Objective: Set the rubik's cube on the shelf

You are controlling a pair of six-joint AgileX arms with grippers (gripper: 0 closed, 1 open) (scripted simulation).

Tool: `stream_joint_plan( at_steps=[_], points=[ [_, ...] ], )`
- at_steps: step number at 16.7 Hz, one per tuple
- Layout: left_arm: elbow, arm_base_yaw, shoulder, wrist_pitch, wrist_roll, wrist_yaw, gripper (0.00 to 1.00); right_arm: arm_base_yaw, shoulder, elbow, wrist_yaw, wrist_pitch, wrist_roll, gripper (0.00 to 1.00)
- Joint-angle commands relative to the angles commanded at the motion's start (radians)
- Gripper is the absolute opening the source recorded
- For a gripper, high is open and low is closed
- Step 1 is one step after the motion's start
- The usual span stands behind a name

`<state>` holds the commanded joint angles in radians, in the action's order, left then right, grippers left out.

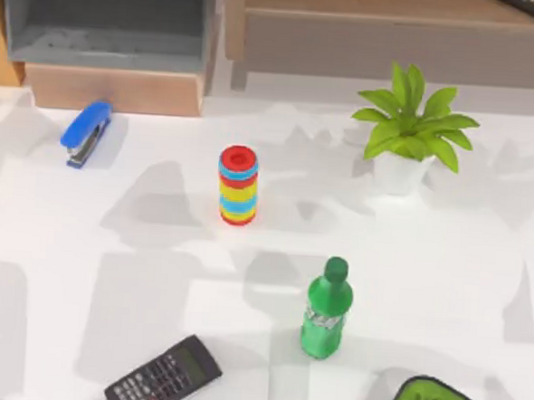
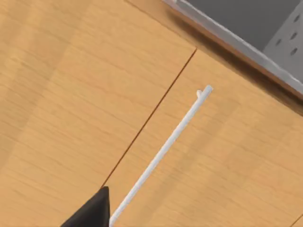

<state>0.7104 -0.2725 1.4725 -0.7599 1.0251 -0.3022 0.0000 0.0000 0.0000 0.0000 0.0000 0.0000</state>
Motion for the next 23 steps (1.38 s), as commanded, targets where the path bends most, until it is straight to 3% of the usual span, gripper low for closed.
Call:
stream_joint_plan(
  at_steps=[6, 10, 23],
  points=[
    [0.252, -0.095, 0.523, -0.269, 0.362, -0.106, 1.0, 0.0, 0.0, 0.0, 0.0, 0.0, 0.0, 1.0],
    [0.357, -0.134, 0.741, -0.381, 0.513, -0.15, 1.0, 0.0, 0.0, 0.0, 0.0, 0.0, 0.0, 1.0],
    [0.46, -0.13, 0.841, -0.378, 0.559, -0.146, 1.0, 0.0, 0.0, 0.0, 0.0, 0.0, 0.0, 1.0]
  ],
)
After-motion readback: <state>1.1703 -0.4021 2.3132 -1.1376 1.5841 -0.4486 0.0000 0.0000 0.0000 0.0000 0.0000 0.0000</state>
